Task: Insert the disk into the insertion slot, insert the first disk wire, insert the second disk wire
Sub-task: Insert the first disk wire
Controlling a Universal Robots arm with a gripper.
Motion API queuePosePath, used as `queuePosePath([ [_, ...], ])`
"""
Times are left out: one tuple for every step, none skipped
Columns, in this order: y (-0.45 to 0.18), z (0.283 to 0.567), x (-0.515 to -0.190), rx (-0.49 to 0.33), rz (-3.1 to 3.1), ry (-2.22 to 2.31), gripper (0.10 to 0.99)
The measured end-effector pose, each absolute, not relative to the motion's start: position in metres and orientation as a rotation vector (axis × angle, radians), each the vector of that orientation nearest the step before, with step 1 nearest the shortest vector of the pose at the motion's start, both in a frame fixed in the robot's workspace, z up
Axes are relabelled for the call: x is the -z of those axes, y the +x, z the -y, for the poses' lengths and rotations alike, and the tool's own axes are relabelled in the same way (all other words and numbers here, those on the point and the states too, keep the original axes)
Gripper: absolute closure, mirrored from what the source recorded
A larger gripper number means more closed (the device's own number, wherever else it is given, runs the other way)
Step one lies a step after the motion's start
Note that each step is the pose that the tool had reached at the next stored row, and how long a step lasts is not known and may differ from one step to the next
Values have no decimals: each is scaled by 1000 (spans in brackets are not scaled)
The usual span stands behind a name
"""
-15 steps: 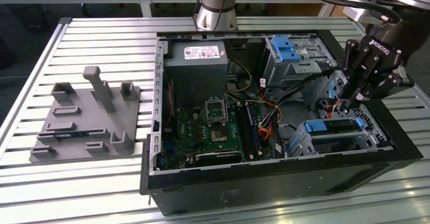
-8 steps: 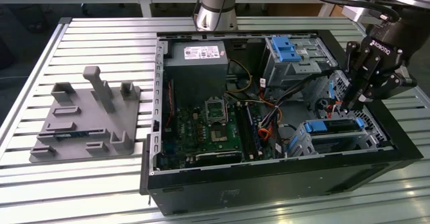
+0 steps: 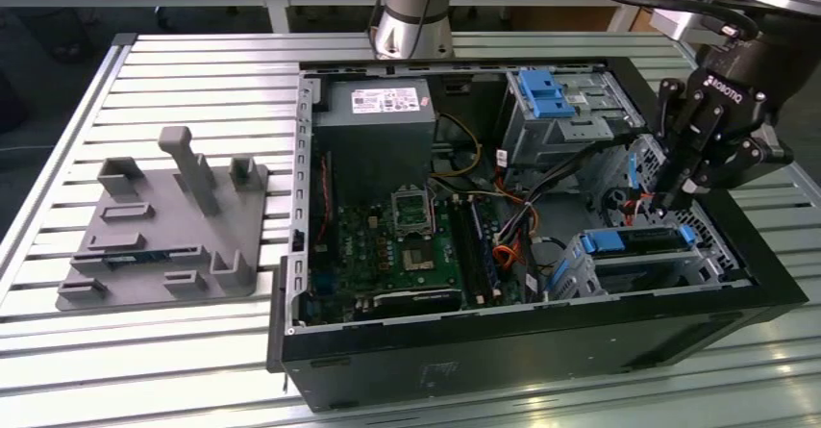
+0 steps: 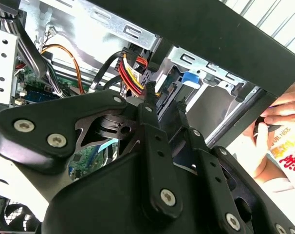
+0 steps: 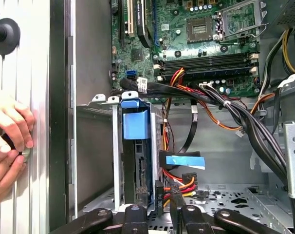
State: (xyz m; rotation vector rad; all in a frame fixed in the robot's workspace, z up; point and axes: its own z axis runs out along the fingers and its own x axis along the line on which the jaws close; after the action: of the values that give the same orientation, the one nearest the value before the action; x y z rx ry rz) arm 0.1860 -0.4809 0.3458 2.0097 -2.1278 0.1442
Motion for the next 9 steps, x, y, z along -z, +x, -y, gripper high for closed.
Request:
queuePosePath([
  [186,480,-346,-145,2127,2009,761],
  [186,480,-346,-146,2127,2009,761],
  [186,479,-346,-146,2127,2008,761],
  [186,478,-346,-147,2127,2008,761],
  [186,477,-345,-148,2126,2007,761],
  [186,476,-345,-149,2126,2007,761],
  [186,476,-345,-150,2125,2006,761],
  [186,476,-345,-151,2125,2006,761],
  [186,476,-345,-153,2124,2005,761],
])
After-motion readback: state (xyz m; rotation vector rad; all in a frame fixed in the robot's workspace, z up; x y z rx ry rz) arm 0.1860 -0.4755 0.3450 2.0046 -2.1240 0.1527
